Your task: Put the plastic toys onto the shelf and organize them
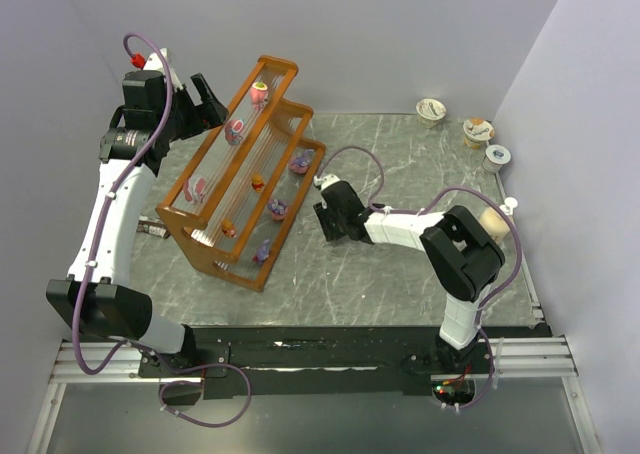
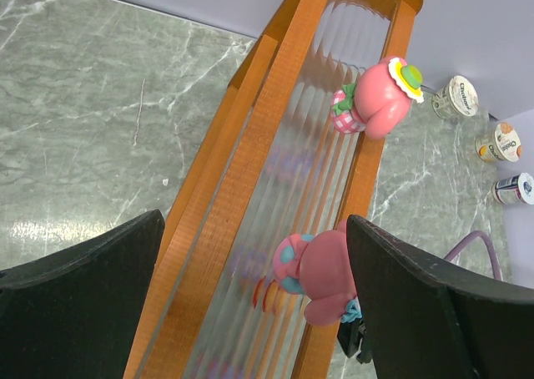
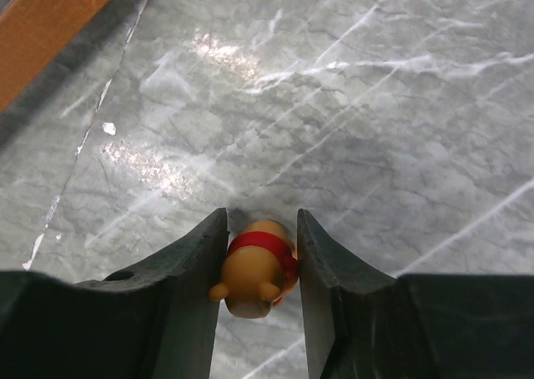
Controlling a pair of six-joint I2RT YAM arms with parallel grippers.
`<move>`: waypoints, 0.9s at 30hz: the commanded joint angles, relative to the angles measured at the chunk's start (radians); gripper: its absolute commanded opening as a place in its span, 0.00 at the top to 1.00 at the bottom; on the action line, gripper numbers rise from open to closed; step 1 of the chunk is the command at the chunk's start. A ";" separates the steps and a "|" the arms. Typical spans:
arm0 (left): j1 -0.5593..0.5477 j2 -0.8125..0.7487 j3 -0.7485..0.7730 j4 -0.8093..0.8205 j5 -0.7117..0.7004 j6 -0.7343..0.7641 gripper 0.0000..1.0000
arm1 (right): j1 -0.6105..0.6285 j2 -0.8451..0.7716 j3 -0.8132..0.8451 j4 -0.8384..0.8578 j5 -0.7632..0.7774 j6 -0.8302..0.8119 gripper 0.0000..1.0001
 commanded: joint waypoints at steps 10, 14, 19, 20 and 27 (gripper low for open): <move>0.001 -0.001 0.049 -0.009 -0.034 0.021 0.04 | -0.003 -0.070 0.351 -0.181 0.042 -0.026 1.00; 0.001 0.006 0.067 -0.017 -0.039 0.025 0.04 | -0.010 -0.038 0.472 -0.250 0.041 -0.039 1.00; 0.001 0.010 0.055 0.003 -0.036 0.021 0.04 | -0.016 -0.013 0.615 -0.284 0.028 -0.074 1.00; 0.001 0.015 0.060 0.002 -0.032 0.024 0.04 | -0.017 0.000 0.640 -0.286 0.018 -0.078 1.00; 0.001 0.045 0.077 0.006 -0.079 0.028 0.04 | -0.036 0.146 0.863 -0.292 -0.067 -0.121 1.00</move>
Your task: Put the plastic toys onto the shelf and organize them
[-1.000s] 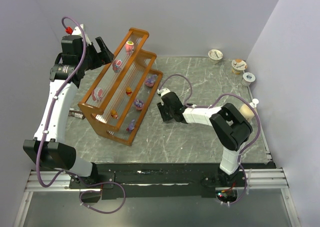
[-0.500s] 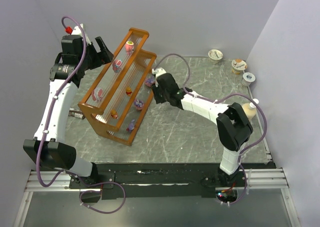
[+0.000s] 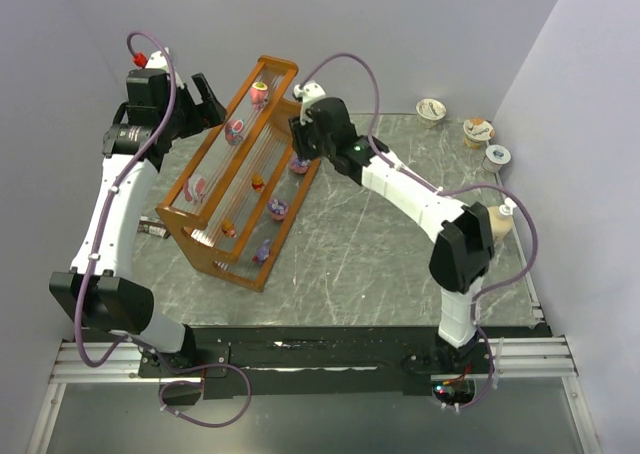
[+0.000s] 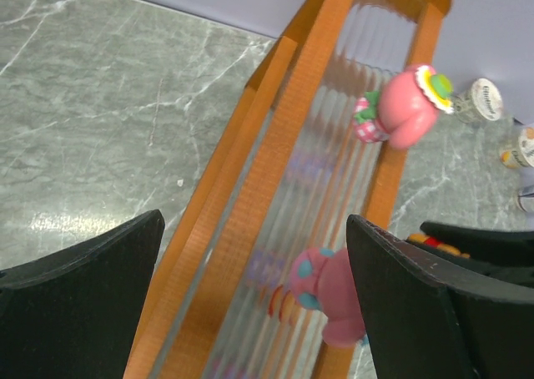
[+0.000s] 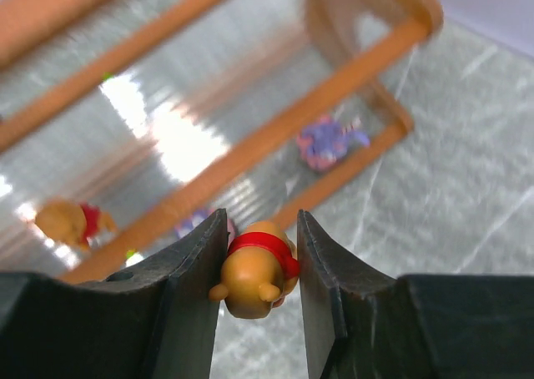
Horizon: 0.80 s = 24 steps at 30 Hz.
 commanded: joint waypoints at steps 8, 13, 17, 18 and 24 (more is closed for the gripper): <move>0.001 -0.008 0.043 0.045 -0.058 0.001 0.04 | -0.012 0.194 0.225 0.050 -0.062 -0.078 1.00; 0.001 -0.036 0.000 0.072 -0.057 -0.012 0.04 | -0.012 0.215 0.237 0.094 -0.087 -0.109 1.00; 0.001 -0.043 -0.006 0.066 -0.066 -0.008 0.04 | -0.015 0.225 0.237 0.120 -0.102 -0.123 1.00; 0.001 -0.046 -0.009 0.066 -0.066 -0.008 0.04 | -0.014 0.230 0.235 0.128 -0.105 -0.126 1.00; 0.001 -0.049 -0.012 0.063 -0.066 -0.006 0.04 | -0.017 0.277 0.274 0.152 -0.125 -0.147 1.00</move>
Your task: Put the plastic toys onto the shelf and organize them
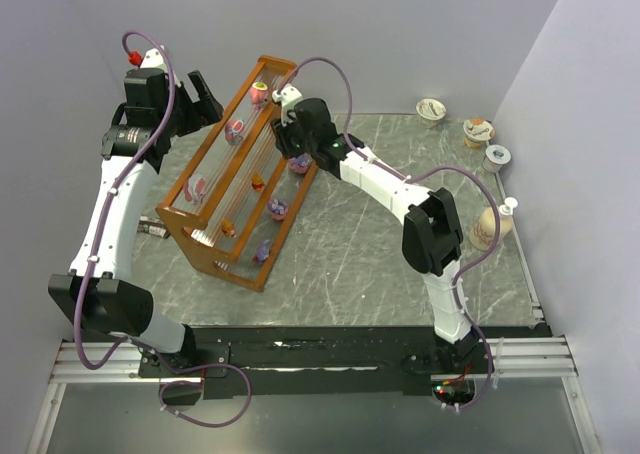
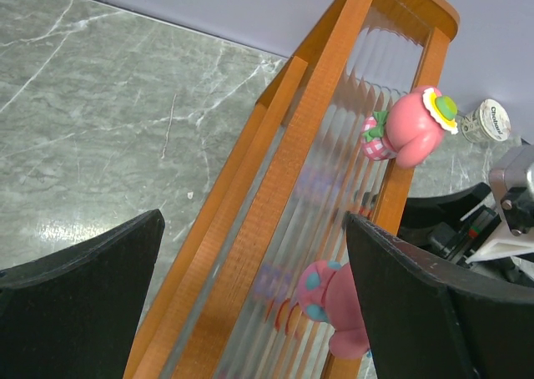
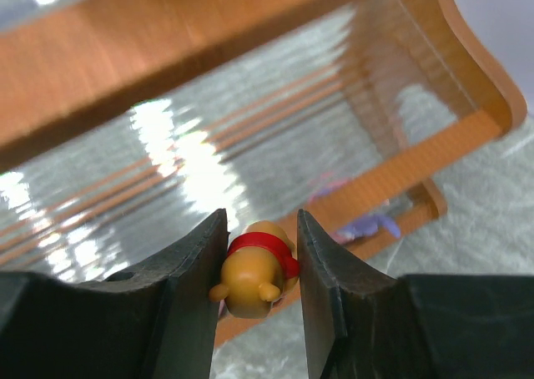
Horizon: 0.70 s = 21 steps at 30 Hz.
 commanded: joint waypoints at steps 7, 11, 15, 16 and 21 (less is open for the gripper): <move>0.002 -0.042 -0.007 0.025 -0.015 0.001 0.04 | -0.018 0.056 0.065 0.127 -0.057 -0.043 1.00; 0.001 -0.036 -0.001 0.021 -0.015 0.003 0.04 | -0.030 0.057 0.043 0.163 -0.095 -0.045 1.00; 0.001 -0.030 0.007 0.013 -0.017 0.006 0.04 | -0.038 0.061 0.026 0.194 -0.136 -0.078 1.00; 0.001 -0.028 0.008 0.013 -0.017 0.004 0.03 | -0.039 0.053 0.016 0.205 -0.158 -0.086 1.00; 0.001 -0.019 0.015 0.002 -0.015 0.006 0.04 | -0.053 0.051 -0.009 0.217 -0.239 -0.127 1.00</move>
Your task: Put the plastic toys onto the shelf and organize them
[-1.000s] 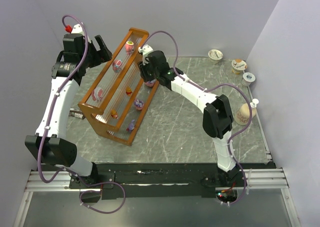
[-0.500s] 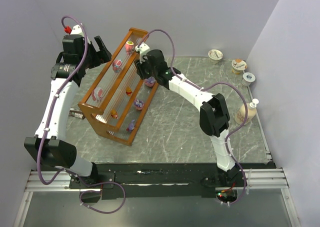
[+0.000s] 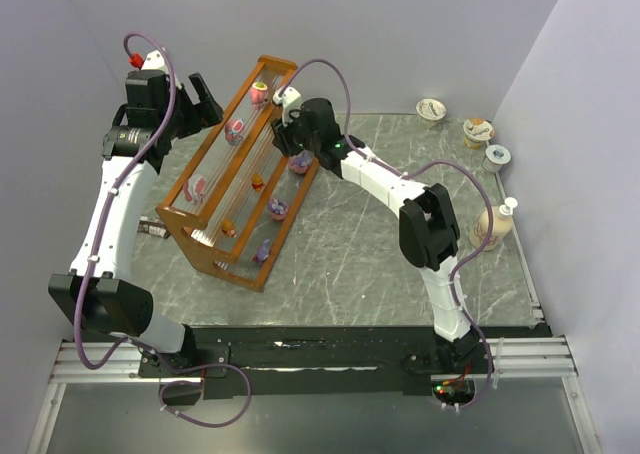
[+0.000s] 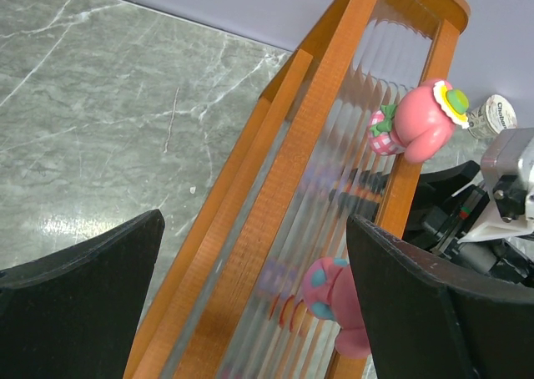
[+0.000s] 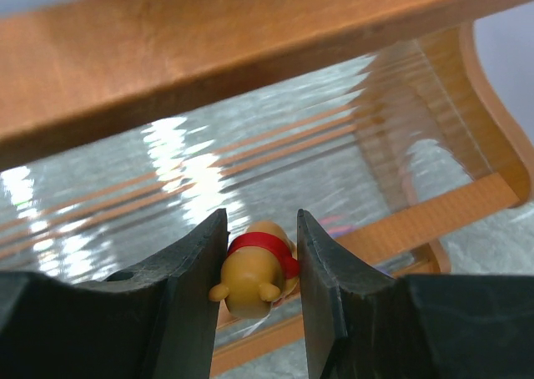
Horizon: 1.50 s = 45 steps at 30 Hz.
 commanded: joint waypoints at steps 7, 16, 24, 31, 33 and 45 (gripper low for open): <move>0.002 -0.005 0.035 -0.006 -0.014 0.003 0.04 | -0.022 0.011 0.001 0.070 -0.148 -0.084 1.00; 0.001 0.003 0.054 -0.016 -0.051 0.016 0.04 | -0.028 0.026 -0.021 0.135 -0.197 -0.133 1.00; 0.002 0.003 0.049 -0.018 -0.054 0.022 0.04 | -0.031 0.042 -0.026 0.168 -0.211 -0.130 0.99; 0.001 0.006 0.043 -0.016 -0.054 0.020 0.04 | -0.034 0.052 -0.016 0.152 -0.201 -0.129 0.96; -0.001 0.006 0.043 -0.016 -0.054 0.019 0.04 | -0.036 0.063 -0.004 0.125 -0.192 -0.124 0.94; 0.001 0.000 0.034 -0.015 -0.057 0.019 0.04 | -0.033 0.095 0.063 0.014 -0.155 -0.109 0.82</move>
